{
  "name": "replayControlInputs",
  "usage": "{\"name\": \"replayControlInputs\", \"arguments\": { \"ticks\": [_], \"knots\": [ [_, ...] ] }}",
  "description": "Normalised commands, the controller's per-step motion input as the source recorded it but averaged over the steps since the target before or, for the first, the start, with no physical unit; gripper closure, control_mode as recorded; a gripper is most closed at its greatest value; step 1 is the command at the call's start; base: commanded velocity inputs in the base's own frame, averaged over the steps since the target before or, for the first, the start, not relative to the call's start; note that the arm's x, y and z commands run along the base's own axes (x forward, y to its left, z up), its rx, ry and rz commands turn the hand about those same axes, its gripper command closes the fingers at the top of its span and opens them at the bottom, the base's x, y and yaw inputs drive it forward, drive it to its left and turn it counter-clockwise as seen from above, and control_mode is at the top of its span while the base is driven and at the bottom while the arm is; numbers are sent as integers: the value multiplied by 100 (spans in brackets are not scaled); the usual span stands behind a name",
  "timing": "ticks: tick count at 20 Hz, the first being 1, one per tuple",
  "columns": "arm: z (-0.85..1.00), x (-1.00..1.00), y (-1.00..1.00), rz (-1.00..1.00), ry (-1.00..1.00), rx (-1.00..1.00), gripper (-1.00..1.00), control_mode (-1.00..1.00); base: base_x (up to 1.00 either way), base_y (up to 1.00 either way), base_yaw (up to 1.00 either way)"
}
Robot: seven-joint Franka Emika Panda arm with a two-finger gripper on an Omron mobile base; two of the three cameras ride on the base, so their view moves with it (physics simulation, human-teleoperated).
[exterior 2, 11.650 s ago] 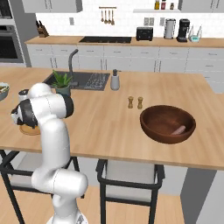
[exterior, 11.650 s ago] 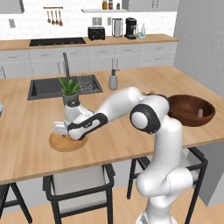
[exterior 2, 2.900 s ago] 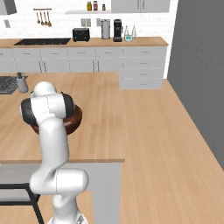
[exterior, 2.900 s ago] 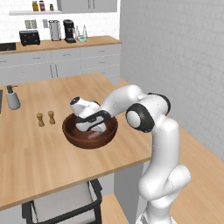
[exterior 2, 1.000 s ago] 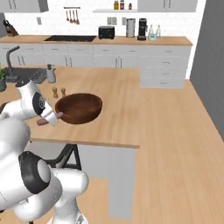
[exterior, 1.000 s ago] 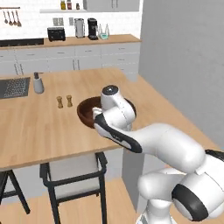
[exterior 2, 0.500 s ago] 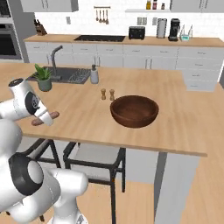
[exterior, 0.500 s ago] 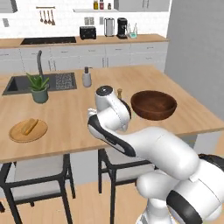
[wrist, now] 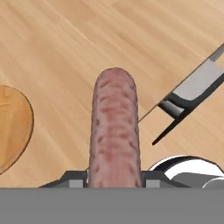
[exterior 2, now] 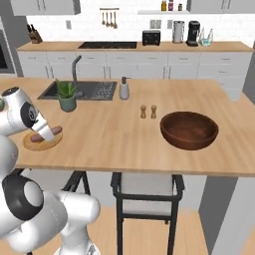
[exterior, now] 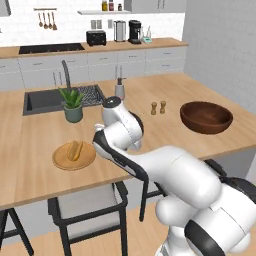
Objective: Place one bun and one sausage from the bowl on each plate.
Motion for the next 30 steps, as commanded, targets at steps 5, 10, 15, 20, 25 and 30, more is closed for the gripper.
{"name": "replayControlInputs", "arguments": {
  "ticks": [5,10,15,20,25,30],
  "knots": [
    [-1,72,12,5,0,0,100,-100,19,0,-4],
    [-13,65,77,54,-2,0,100,-100,0,0,0],
    [-50,42,70,44,1,9,100,-100,0,0,0],
    [-53,-3,14,12,1,6,100,-100,0,0,0],
    [-31,-3,0,0,8,-1,100,-100,0,0,0],
    [-52,10,1,-1,18,0,100,-100,0,0,0]
  ]
}}
